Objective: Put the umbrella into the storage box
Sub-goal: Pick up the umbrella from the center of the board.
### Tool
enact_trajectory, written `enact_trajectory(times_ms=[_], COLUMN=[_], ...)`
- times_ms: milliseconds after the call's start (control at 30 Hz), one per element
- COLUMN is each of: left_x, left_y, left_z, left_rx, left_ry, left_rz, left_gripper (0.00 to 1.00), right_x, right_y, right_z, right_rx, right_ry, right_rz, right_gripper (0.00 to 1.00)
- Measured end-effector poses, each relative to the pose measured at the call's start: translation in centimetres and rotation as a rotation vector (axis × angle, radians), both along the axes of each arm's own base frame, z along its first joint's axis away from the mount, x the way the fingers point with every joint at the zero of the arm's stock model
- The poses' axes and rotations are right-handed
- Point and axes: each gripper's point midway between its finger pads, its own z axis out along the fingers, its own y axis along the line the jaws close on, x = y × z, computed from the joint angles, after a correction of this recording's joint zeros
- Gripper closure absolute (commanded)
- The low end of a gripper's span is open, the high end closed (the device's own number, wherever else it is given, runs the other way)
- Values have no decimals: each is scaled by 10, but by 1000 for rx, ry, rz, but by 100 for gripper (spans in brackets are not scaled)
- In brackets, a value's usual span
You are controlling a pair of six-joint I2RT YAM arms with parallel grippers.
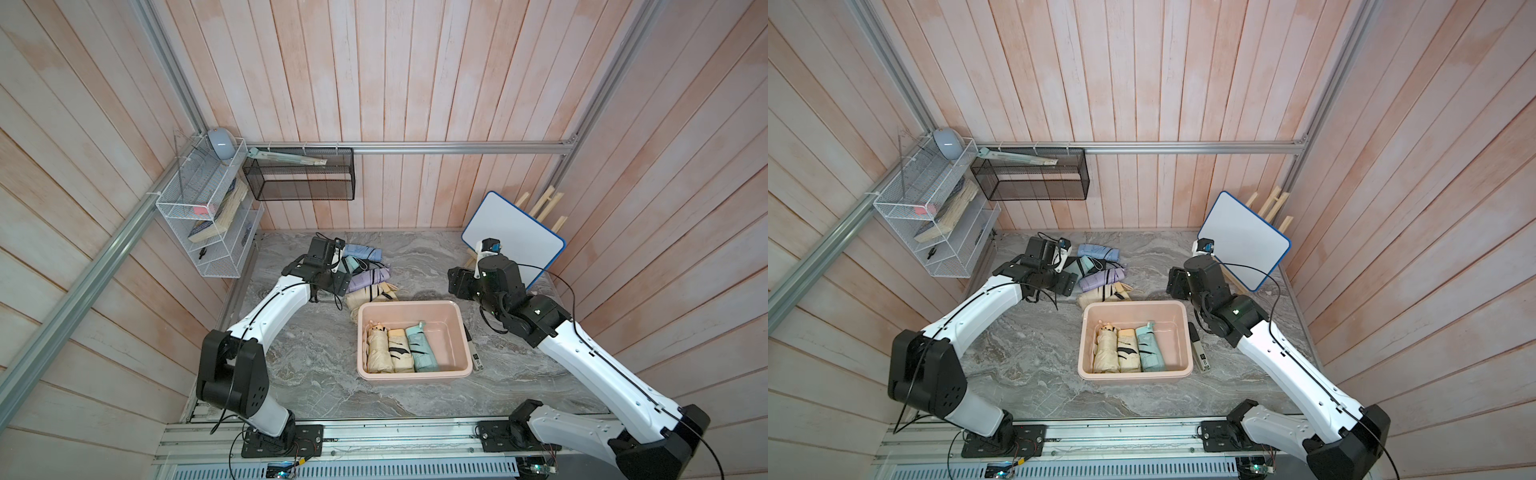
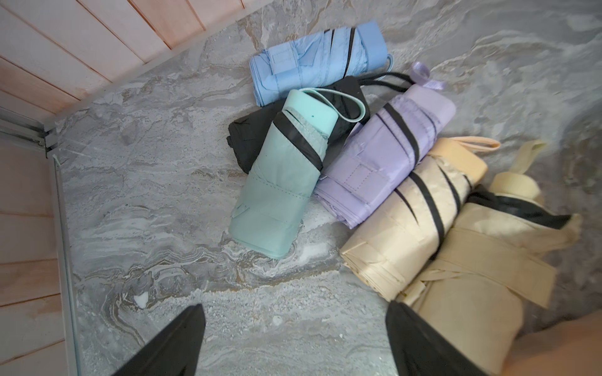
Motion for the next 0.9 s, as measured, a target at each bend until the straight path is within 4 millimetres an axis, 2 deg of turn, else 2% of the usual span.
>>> enact_trajectory(times_ms=[167, 367, 600, 733, 900], left_x=[13, 27, 49, 60, 69], left_y=[8, 17, 19, 18, 19], left_z=[-36, -66, -72, -72, -81], left_rx=[100, 201, 262, 280, 294], left_ry=[71, 125, 109, 90, 100], left_rz=[-29, -56, -72, -88, -99], left_gripper=[7, 4, 0, 0, 0], right_x=[8, 10, 4, 2, 2], right_y=[-16, -20, -24, -27, -29], right_z=[0, -8, -10, -8, -9], right_rx=[-21, -47, -48, -40, -40], right_ry=[-5, 18, 38, 37, 41], right_rz=[-38, -44, -55, -65, -75], right_gripper=[29, 29, 29, 29, 29])
